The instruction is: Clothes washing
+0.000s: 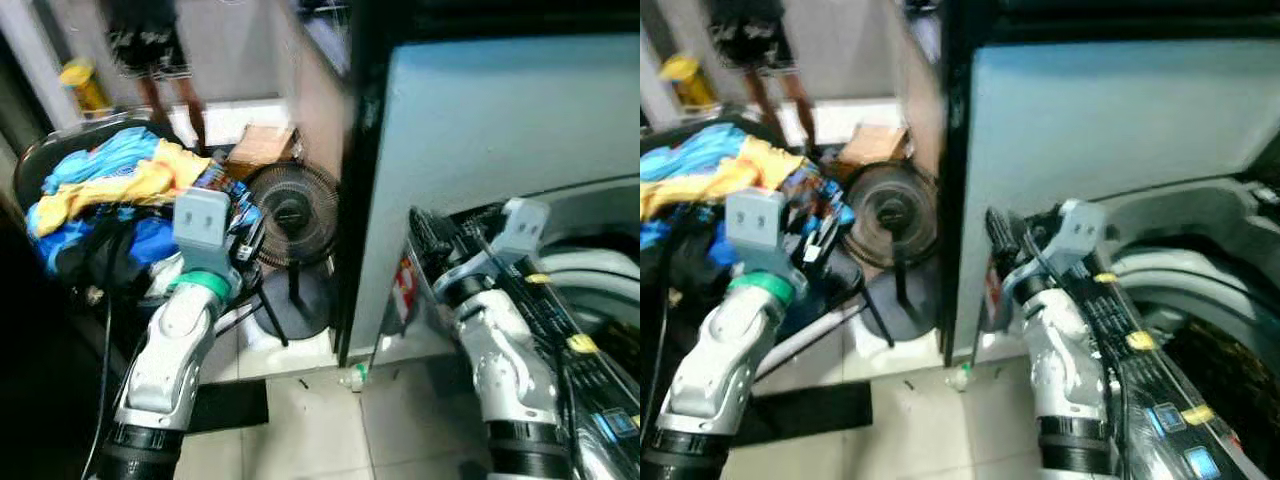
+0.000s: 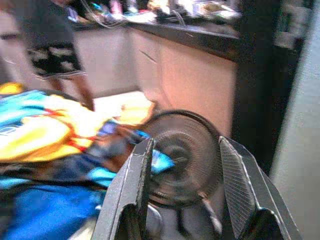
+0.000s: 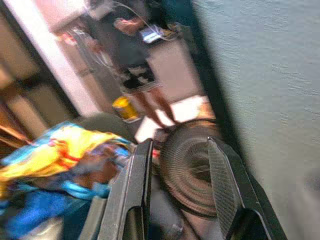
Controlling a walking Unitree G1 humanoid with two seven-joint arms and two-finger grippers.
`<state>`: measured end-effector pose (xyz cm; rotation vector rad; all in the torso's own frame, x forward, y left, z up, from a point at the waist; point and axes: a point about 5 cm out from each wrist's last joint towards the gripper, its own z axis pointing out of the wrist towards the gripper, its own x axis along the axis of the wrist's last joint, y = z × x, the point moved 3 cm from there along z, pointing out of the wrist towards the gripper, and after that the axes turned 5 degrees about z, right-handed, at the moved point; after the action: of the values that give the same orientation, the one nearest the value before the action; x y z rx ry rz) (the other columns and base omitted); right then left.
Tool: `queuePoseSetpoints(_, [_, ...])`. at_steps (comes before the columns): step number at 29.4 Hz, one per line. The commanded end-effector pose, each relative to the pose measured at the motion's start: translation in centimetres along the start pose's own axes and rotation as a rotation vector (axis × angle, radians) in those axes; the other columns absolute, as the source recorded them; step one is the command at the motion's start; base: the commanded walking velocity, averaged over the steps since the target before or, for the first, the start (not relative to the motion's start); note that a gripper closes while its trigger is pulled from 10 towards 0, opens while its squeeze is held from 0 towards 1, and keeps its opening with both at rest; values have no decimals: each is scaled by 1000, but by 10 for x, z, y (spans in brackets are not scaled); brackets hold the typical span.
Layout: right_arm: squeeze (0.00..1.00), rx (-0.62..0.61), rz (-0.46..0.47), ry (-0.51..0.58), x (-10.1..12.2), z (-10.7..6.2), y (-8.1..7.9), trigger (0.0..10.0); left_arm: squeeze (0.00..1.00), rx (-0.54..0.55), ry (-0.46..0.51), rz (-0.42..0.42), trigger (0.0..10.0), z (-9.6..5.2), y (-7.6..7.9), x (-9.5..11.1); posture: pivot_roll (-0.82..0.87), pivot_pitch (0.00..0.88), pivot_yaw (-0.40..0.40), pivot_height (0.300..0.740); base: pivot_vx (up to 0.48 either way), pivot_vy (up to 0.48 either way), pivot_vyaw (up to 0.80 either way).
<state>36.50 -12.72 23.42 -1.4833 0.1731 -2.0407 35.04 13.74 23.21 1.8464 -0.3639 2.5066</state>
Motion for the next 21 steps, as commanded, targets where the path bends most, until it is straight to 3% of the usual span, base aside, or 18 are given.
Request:
queuePoseSetpoints(1, [0,-11,11,6,3,-2,3,10000,0,-25,42,9,10000,-1,6,10,107,17,50,740,0,0,800])
queuePoseSetpoints(4, [0,46,6,26,9,5,-11,10000,0,-65,96,2,10000,2,13,27,113,26,34,740,0,0,800])
queuePoseSetpoints(11, [0,58,1,28,10,7,-16,10000,0,-59,105,-5,10000,3,11,30,108,27,48,740,0,0,800])
queuePoseSetpoints(21, [0,59,14,5,3,4,-19,10000,0,-70,113,-31,10000,3,13,34,103,23,45,740,0,480,0])
